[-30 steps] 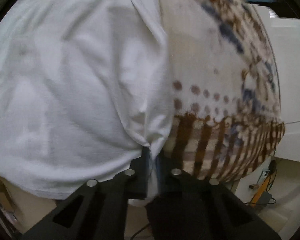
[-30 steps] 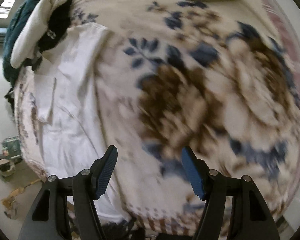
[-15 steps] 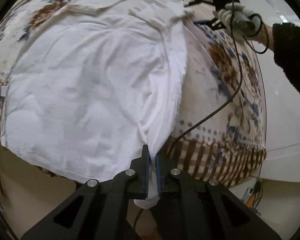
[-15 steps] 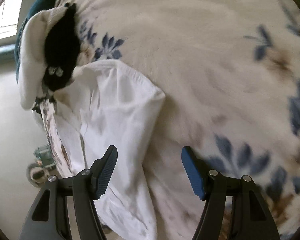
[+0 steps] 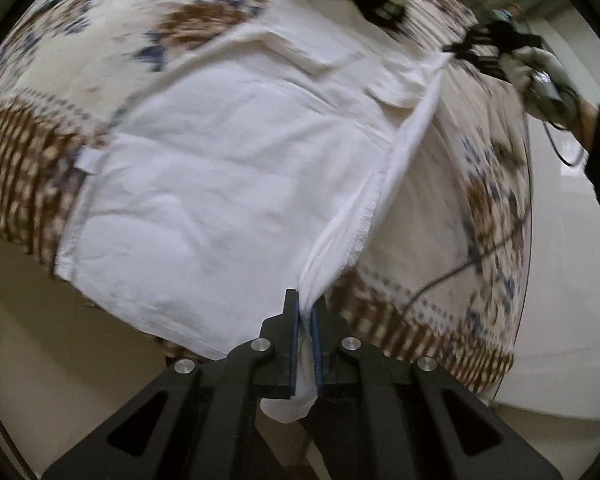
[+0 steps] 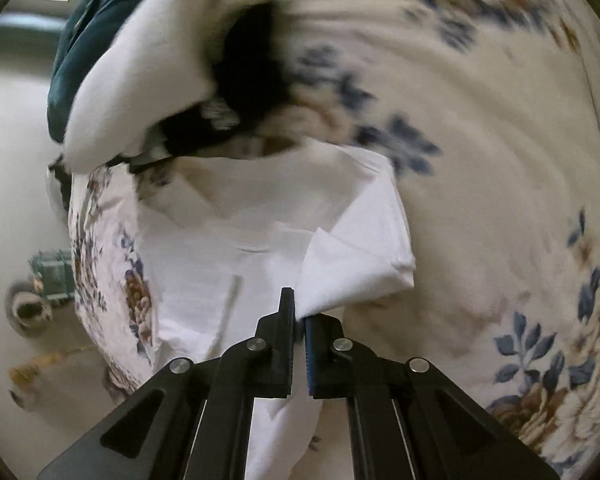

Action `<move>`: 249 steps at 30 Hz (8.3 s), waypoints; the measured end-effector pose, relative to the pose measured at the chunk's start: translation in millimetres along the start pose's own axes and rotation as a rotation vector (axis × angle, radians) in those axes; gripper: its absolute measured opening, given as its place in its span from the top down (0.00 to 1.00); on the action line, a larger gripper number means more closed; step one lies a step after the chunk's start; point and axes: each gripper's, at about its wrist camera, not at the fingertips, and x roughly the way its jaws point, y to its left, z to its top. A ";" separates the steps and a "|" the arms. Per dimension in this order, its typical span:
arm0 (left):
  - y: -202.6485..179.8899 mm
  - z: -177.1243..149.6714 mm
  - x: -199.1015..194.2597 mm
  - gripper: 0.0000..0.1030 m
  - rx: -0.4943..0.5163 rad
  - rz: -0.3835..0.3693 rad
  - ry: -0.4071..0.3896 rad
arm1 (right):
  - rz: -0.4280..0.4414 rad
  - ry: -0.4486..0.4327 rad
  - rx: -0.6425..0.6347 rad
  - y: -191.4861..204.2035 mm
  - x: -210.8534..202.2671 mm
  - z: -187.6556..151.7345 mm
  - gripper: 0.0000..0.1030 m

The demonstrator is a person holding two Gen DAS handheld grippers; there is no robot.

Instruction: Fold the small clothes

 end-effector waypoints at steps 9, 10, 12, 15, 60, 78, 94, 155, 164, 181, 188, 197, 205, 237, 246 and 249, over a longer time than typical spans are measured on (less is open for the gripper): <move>107.6 38.5 -12.4 0.96 -0.162 -0.005 -0.031 | -0.162 0.029 -0.195 174.6 55.2 18.5 0.96; 118.7 41.3 -10.0 0.96 -0.178 -0.006 -0.029 | -0.190 0.039 -0.207 195.7 72.8 20.7 0.96; 134.4 45.2 -5.5 0.96 -0.200 -0.013 -0.020 | -0.233 0.048 -0.227 219.7 95.4 22.9 0.96; 162.1 52.8 1.6 0.96 -0.233 -0.023 -0.006 | -0.295 0.070 -0.245 248.5 132.1 23.1 0.96; 199.3 62.7 35.9 0.97 0.025 0.015 0.228 | -0.083 0.388 0.194 80.4 145.3 -523.1 0.99; 131.9 183.5 -7.1 0.48 0.057 -0.165 0.044 | 0.052 0.166 0.249 72.8 59.7 -457.4 0.41; 13.8 448.8 184.3 0.97 0.310 -0.121 0.012 | 0.075 -0.224 0.437 5.8 36.0 -147.2 0.41; 1.7 479.5 155.8 0.95 0.428 -0.339 -0.087 | 0.244 -0.217 0.143 50.3 90.3 -6.4 0.99; 26.7 400.5 60.8 0.94 0.421 -0.410 -0.125 | 0.315 -0.292 0.024 95.2 16.3 -101.9 0.99; 96.6 286.5 49.1 0.58 0.277 -0.249 0.043 | 0.277 -0.098 0.252 41.8 48.0 -306.2 0.53; 57.5 281.1 128.9 0.54 0.405 -0.138 0.124 | 0.298 -0.129 0.279 54.2 76.5 -292.6 0.53; 98.6 242.9 40.8 0.44 0.361 -0.229 0.086 | 0.281 -0.045 0.356 47.7 79.7 -351.4 0.51; 199.4 142.1 18.3 0.32 0.179 -0.138 0.209 | 0.204 0.068 0.390 32.0 55.7 -479.0 0.49; 213.4 94.6 -8.3 0.94 -0.059 -0.239 0.217 | 0.402 0.020 0.421 71.5 68.4 -556.3 0.93; 217.8 102.3 -25.4 0.98 -0.258 -0.263 0.267 | 0.443 -0.016 0.363 98.0 26.3 -499.2 0.93; 210.1 111.8 -27.1 0.98 -0.276 -0.285 0.270 | 0.457 -0.017 0.364 98.3 19.1 -493.8 0.93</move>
